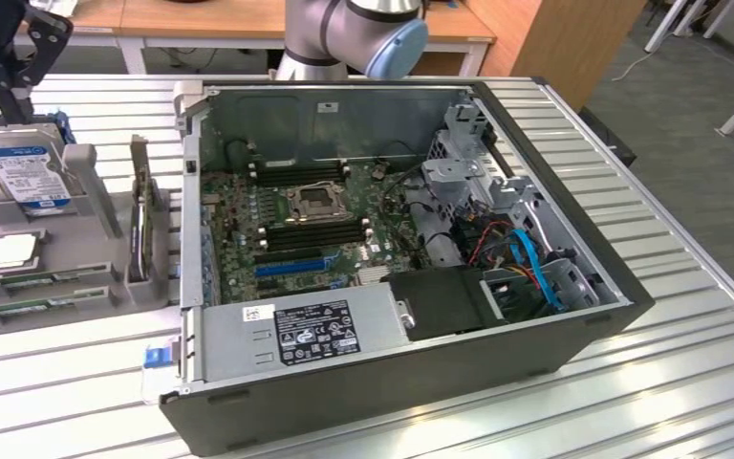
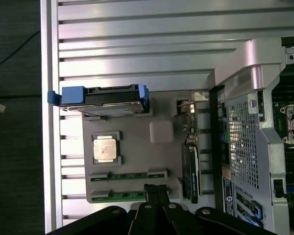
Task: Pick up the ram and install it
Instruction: 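Reach for the ram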
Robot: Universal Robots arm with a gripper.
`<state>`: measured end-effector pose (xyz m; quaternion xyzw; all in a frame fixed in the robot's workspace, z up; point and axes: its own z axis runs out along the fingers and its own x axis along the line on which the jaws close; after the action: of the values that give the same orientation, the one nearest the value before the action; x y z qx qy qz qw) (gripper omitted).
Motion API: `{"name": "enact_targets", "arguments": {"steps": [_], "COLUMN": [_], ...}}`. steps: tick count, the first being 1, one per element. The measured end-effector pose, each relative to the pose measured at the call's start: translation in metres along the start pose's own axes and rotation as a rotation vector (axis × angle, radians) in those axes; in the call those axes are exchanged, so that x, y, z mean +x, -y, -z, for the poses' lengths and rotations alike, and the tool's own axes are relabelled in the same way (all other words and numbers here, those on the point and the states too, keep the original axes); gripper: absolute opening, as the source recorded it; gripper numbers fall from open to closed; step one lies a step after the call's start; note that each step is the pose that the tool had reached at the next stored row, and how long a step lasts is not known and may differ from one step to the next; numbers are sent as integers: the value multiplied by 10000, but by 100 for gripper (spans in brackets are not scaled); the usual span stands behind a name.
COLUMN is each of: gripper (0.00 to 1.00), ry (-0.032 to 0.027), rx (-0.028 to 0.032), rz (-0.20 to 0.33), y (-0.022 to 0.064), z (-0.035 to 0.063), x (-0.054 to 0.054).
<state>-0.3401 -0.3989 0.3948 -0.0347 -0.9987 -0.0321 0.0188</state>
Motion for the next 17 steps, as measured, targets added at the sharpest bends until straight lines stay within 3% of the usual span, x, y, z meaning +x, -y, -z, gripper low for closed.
{"name": "enact_targets", "arguments": {"steps": [17], "gripper": [10], "ry": [-89], "rx": [6], "rz": [-7], "y": [18], "z": [-13], "x": [245]}}
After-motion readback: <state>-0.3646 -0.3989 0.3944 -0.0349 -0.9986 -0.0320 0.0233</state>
